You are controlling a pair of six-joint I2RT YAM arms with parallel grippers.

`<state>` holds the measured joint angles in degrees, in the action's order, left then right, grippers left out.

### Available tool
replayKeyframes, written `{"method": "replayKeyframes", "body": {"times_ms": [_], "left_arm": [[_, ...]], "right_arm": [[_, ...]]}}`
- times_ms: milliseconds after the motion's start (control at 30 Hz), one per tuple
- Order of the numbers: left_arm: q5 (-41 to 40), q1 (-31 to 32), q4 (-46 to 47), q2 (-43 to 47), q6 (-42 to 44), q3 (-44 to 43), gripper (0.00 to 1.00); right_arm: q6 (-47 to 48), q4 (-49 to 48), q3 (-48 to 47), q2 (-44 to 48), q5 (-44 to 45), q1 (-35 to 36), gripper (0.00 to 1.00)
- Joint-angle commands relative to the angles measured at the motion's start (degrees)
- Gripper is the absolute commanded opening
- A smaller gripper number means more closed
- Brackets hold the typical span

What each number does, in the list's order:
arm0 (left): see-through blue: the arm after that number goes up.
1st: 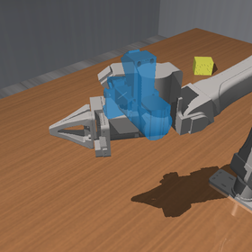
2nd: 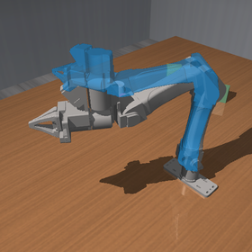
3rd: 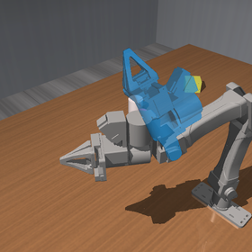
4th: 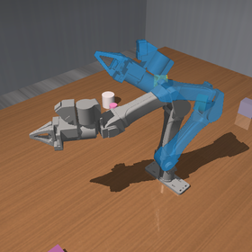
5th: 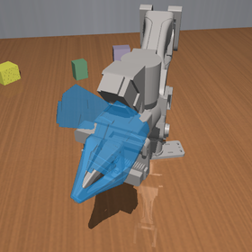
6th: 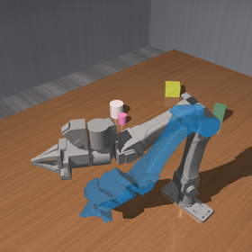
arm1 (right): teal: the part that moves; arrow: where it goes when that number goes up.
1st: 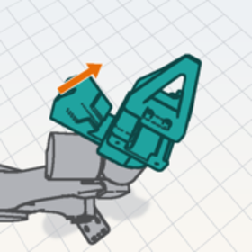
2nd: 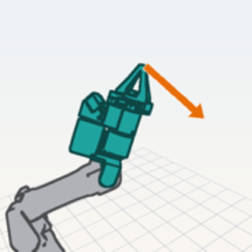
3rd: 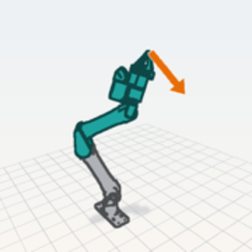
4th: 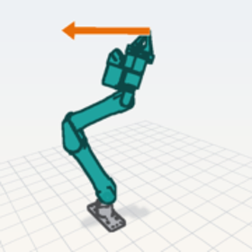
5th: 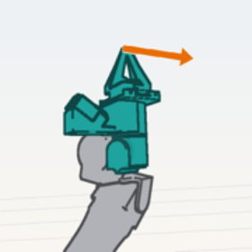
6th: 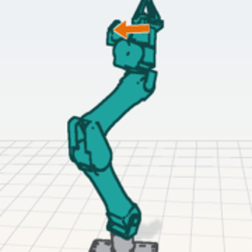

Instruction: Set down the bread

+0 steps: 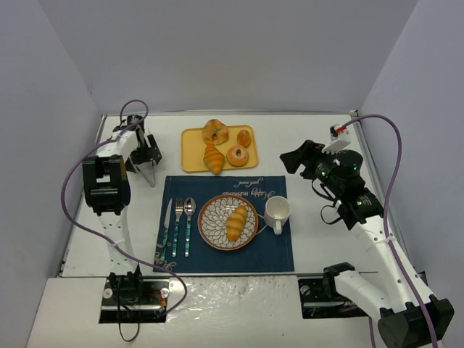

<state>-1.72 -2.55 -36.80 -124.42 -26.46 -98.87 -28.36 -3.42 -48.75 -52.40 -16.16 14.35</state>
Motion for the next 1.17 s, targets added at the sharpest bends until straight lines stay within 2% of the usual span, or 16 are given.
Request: {"method": "replayKeyframes", "body": {"times_ms": [0,167,333,500,600,633,733,867,1133], "left_arm": [[-1.9,1.1,-2.7,8.0,-0.3,-1.5,0.90],[-4.3,1.9,-6.4,16.5,0.6,-1.9,0.90],[-2.9,7.1,-7.8,28.2,2.1,2.4,0.91],[-0.7,17.7,-7.8,42.6,5.4,9.6,0.91],[1.8,23.3,-3.9,50.1,7.5,17.0,0.91],[4.9,23.9,-1.9,53.3,7.5,20.3,0.91],[7.8,24.4,1.4,57.6,8.3,24.4,0.91],[10.8,24.5,4.5,60.2,8.5,28.0,0.91],[12.5,24.5,7.4,64.6,7.5,31.2,0.91]], "right_arm": [[0.9,-2.5,0.1,0.5,-0.7,0.4,1.00],[0.9,-2.3,-0.1,0.7,-0.3,0.3,1.00],[0.8,-2.0,-0.6,1.2,0.5,0.4,1.00],[1.0,-1.6,-1.4,1.6,1.2,0.4,1.00],[1.1,-0.9,-2.3,1.5,1.3,0.5,1.00],[1.1,-0.9,-2.4,1.7,1.4,0.4,1.00],[1.0,-0.9,-2.8,2.1,1.4,0.5,1.00],[1.0,-0.9,-2.9,1.9,1.1,0.5,1.00],[1.6,-0.9,-3.3,1.3,2.3,0.5,1.00]]}}
